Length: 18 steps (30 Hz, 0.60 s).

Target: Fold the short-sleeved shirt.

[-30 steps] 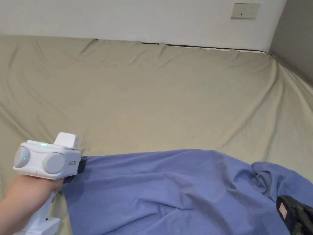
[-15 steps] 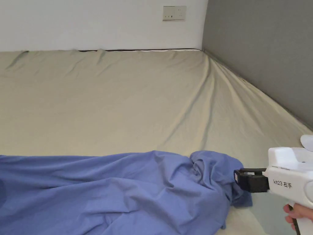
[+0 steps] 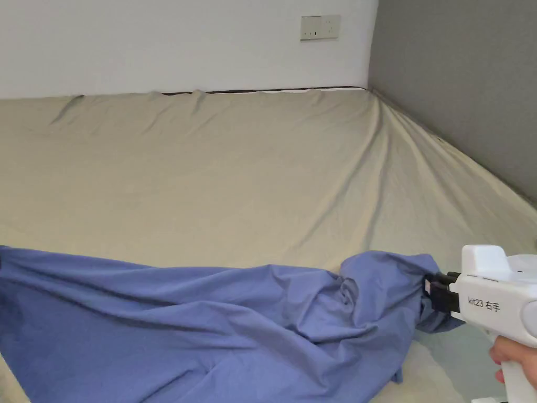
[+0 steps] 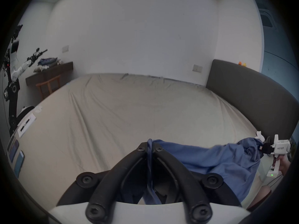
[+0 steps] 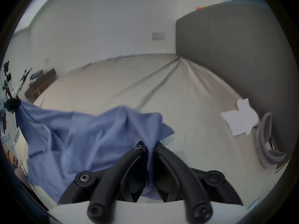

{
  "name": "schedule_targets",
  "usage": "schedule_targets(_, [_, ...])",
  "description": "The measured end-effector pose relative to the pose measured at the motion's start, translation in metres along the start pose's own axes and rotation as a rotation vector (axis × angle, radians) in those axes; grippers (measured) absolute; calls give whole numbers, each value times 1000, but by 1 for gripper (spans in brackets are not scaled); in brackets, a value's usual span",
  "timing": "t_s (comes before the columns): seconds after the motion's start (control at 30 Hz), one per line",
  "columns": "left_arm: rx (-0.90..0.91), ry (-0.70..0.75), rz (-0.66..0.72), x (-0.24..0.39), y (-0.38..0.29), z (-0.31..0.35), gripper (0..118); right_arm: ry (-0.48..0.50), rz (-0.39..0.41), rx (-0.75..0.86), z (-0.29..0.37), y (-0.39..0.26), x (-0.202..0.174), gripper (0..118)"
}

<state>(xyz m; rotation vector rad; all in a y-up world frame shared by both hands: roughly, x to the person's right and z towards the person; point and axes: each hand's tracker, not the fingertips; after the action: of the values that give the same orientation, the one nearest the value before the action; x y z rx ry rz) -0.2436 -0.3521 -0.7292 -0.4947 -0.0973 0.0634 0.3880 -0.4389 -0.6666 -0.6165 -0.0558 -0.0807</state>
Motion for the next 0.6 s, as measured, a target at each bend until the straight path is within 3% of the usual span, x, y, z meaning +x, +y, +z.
schedule_targets(0.07, [52,3,20,-8,17,25,0,-6,-40,83,28,18,1,7])
schedule_targets(0.23, [190,61,23,-35,61,94,0,-17,-23,264,108,67,1,7])
schedule_targets(0.3, [235,94,23,-48,76,120,0,-44,16,354,141,88,-3,7])
schedule_targets(0.43, [291,119,91,-78,100,153,0,-62,20,405,178,121,-2,7])
schedule_targets(0.6, [343,157,94,-86,131,164,0,-84,117,517,196,172,-21,7])
